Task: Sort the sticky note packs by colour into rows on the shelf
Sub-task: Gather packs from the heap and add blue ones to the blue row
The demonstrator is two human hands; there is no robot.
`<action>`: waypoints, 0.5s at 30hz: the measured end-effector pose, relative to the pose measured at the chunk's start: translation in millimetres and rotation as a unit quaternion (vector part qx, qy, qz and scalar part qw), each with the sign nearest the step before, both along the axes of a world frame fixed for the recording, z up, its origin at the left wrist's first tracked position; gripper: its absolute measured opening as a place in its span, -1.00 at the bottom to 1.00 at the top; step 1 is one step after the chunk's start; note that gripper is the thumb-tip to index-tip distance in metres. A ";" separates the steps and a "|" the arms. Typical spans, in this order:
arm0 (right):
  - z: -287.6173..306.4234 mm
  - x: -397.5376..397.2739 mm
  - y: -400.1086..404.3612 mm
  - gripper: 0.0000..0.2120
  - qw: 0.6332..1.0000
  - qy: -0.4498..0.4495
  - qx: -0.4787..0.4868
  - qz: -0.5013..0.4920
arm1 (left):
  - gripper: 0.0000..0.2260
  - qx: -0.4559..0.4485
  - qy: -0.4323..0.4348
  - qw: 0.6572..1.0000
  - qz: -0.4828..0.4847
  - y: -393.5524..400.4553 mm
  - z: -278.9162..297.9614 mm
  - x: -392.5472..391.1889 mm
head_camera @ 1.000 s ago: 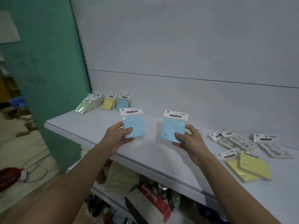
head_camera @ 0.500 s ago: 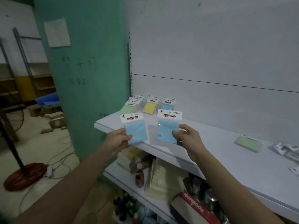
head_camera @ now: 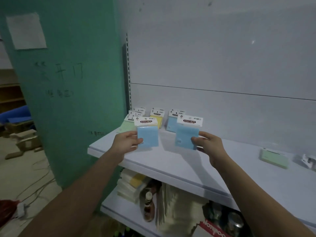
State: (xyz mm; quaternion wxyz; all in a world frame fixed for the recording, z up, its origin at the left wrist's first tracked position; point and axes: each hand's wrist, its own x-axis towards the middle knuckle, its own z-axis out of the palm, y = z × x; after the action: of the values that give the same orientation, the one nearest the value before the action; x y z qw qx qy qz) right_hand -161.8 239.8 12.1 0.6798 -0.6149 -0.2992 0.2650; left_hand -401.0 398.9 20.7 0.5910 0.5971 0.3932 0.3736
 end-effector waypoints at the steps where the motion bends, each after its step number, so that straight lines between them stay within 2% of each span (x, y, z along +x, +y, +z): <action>1: -3.5 7.9 11.0 -0.78 1.000 0.004 0.000 -0.009 | -0.67 0.000 -0.004 1.000 -0.008 11.6 -2.4 8.3; 7: -31.4 39.0 89.1 -0.82 0.998 0.035 -0.030 -0.046 | -0.71 -0.038 -0.021 0.997 -0.056 68.1 -30.2 51.5; 10: -43.4 54.6 124.0 -0.84 0.996 0.027 -0.044 -0.070 | -0.68 -0.029 -0.022 0.998 -0.052 97.0 -45.3 72.3; 15: -61.7 67.5 167.3 -0.85 0.994 -0.011 -0.070 -0.086 | -0.73 -0.026 -0.046 0.997 -0.051 136.2 -55.2 103.2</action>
State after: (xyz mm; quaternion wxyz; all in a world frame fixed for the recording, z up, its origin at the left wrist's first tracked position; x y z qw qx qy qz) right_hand -94.2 407.1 -49.5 0.6522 -0.6871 -0.2334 0.2193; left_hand -297.8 535.1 -34.4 0.6423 0.5829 0.3440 0.3598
